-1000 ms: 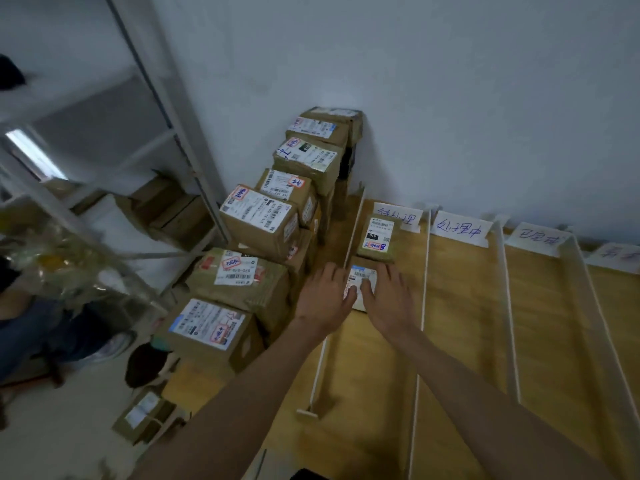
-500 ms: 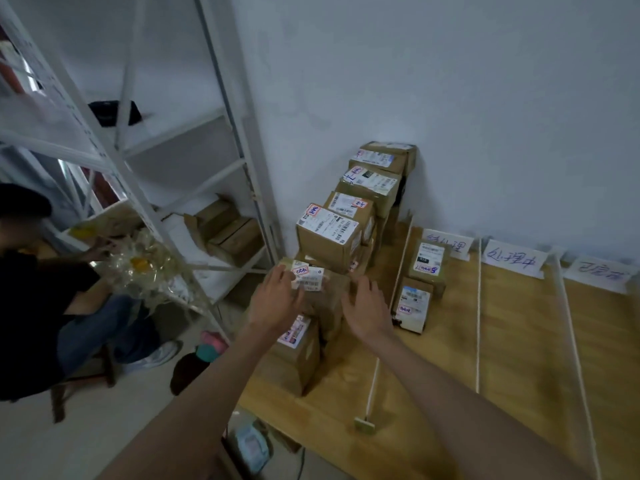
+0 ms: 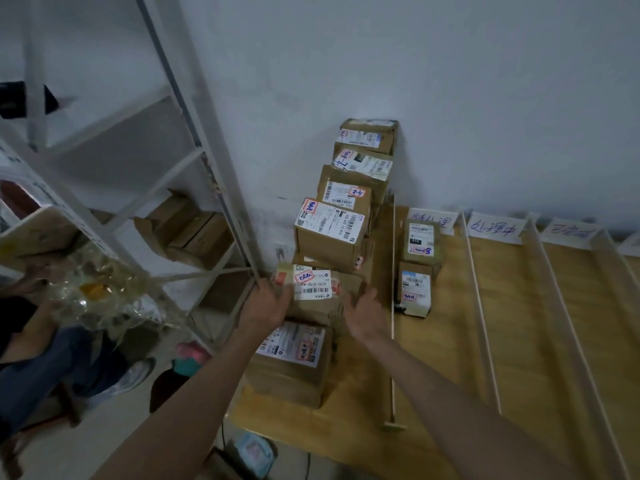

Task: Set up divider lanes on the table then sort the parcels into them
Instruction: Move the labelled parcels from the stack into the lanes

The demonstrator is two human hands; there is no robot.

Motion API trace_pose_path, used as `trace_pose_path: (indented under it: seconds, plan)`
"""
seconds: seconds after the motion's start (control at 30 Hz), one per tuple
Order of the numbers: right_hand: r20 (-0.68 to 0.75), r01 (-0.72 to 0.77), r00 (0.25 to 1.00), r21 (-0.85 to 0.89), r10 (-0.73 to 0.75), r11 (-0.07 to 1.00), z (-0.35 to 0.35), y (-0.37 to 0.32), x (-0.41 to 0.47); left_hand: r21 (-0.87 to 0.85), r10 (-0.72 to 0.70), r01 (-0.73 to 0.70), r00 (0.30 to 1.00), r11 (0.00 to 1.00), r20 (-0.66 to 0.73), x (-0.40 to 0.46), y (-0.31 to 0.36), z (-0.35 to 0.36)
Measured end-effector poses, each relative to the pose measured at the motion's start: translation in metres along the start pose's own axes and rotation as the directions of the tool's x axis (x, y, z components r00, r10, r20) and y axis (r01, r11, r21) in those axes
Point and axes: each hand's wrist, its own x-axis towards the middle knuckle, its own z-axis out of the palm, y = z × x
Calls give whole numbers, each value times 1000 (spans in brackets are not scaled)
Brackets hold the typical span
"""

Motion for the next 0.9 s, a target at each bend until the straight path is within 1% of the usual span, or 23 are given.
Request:
trace_pose_path:
  seconds: [0.1,0.17,0.33,0.47,0.67,0.77,0.9]
  plan:
    - [16,8,1000,36,-9,999,4,1,-2,-67,-32,35,998,997,45,7,-4,7]
    - [26,15,1000,50,-17,999,5,1,-4,-52,-29,31,999,998,43,10,-4,9]
    - [-23,21,1000,85,-19,996,4,2,-9,-51,35,-36,999,998,-11,0,4,3]
    - [-62,44,997,160,-35,986,0,1,-17,-117,94,-97,995,988,-35,-11,9,-8]
    - [-153,76,987,211,-44,975,-9,5,-32,-166,178,-185,983,969,-52,-24,7,-16]
    - [-187,110,980,206,-71,972,-13,7,-41,-186,195,-201,980,962,-51,-31,9,-18]
    - [-187,108,980,207,-69,972,-16,9,-50,-233,227,-221,974,947,0,-38,17,-18]
